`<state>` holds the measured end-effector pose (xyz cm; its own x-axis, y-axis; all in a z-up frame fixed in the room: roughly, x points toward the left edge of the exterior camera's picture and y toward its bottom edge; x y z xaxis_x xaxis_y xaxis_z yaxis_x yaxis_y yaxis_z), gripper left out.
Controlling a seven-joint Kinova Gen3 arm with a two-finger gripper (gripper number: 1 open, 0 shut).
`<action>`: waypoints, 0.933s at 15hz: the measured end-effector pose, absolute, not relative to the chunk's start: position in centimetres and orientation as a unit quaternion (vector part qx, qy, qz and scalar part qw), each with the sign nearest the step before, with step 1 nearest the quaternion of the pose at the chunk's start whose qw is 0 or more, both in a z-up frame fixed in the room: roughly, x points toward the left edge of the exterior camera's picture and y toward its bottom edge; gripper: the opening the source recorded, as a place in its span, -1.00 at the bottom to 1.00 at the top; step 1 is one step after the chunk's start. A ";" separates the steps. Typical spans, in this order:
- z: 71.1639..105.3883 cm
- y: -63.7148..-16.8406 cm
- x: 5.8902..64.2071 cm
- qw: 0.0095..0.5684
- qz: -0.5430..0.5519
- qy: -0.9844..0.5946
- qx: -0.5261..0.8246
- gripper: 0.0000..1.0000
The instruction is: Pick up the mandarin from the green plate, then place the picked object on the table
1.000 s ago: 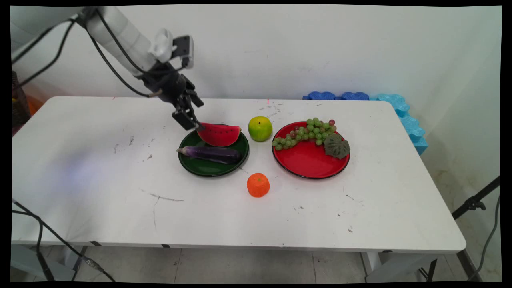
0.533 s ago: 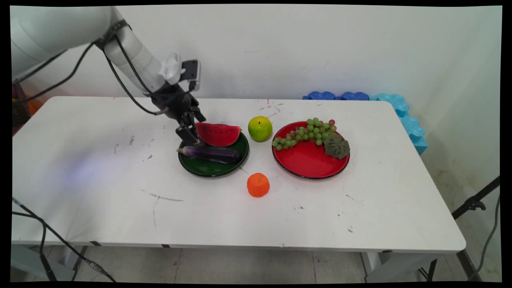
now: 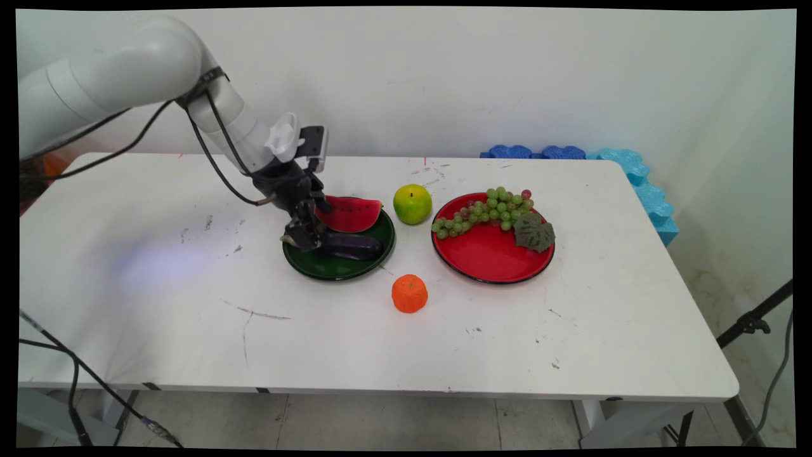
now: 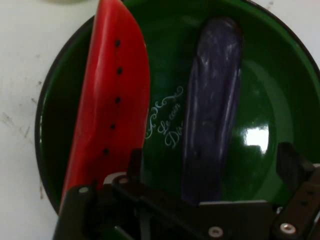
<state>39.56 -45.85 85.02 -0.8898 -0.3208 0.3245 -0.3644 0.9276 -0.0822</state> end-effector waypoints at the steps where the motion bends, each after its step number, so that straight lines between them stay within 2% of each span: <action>1: 84.6 -45.9 39.5 0.155 0.069 -0.970 0.174 1.00; 5: 83.5 -46.0 39.6 0.156 0.064 -0.971 0.167 1.00; 6: 83.3 -46.1 39.6 0.157 0.064 -0.972 0.166 -1.00; 14: 82.3 -46.0 40.5 0.145 0.063 -0.973 0.165 -1.00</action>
